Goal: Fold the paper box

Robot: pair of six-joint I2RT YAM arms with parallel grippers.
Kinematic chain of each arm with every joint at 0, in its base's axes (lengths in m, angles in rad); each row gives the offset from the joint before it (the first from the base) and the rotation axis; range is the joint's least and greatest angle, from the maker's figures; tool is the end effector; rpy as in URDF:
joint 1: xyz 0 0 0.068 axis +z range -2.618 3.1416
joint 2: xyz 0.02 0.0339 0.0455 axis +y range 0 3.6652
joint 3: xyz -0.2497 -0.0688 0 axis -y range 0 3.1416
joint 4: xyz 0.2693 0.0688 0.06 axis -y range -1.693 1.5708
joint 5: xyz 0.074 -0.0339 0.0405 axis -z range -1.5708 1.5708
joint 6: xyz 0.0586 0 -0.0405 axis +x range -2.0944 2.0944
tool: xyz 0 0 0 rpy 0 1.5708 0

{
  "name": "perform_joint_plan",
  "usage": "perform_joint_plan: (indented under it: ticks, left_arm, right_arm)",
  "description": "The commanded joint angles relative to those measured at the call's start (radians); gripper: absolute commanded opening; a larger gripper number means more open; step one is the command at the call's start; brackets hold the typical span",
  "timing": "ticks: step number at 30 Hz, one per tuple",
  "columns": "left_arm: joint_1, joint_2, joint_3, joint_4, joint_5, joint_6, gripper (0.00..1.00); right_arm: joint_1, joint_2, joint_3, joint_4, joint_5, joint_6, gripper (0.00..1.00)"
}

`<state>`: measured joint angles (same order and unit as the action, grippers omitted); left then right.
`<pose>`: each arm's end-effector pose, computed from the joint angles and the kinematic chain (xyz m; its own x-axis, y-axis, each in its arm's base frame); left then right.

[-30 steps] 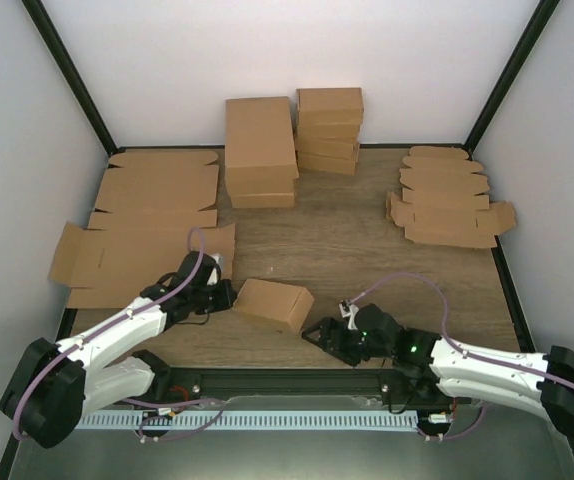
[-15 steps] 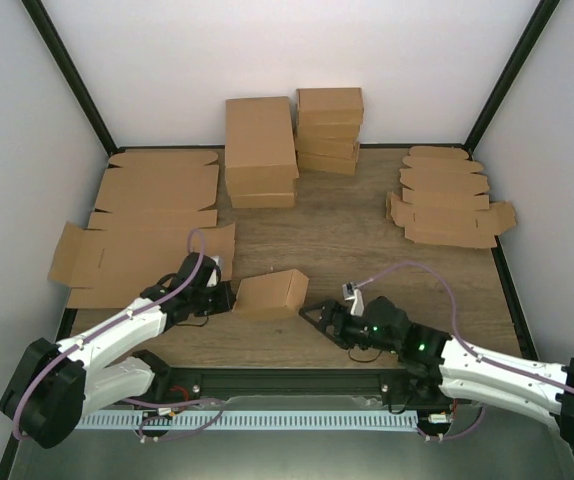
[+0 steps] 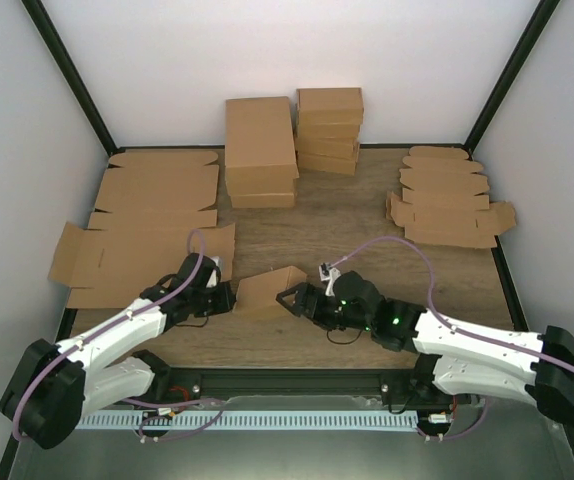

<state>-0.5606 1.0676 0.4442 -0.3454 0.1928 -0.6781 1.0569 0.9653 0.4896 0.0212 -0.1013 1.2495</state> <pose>0.1869 -0.1306 0.1154 -0.9286 -0.1440 -0.3419 0.0401 0.8773 -0.4782 0.1244 0.2325 0.1907 -0.9326 0.2682 -0.2416 -0.0829 0.4922 0.8665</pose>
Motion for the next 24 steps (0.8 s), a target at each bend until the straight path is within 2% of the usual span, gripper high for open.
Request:
perform_joint_plan:
  ticks: [1, 4, 9, 14, 20, 24]
  left_arm:
    - [0.002, -0.017, -0.010, -0.003, 0.013, -0.001, 0.04]
    - [0.002, -0.016, -0.006, -0.003, 0.016, 0.001, 0.04]
    - [0.003, -0.017, 0.002, -0.007, 0.016, 0.006, 0.04]
    - [0.002, -0.056, 0.021, -0.020, 0.027, 0.015, 0.06]
    - [0.002, -0.108, 0.036, -0.038, 0.011, 0.016, 0.09]
    - [0.002, -0.116, 0.076, -0.071, 0.025, 0.018, 0.18]
  right_arm:
    - [-0.002, 0.069, 0.082, -0.116, 0.034, 0.000, 0.94]
    - [-0.002, 0.089, 0.086, -0.114, 0.028, 0.008, 0.88]
    - [-0.002, 0.093, 0.091, -0.117, 0.039, 0.006, 0.67]
    - [-0.002, 0.073, 0.102, -0.152, 0.077, -0.012, 0.54]
    - [-0.002, 0.047, 0.078, -0.110, 0.087, -0.025, 0.52]
    - [-0.011, 0.035, 0.079, -0.111, 0.106, -0.041, 0.52]
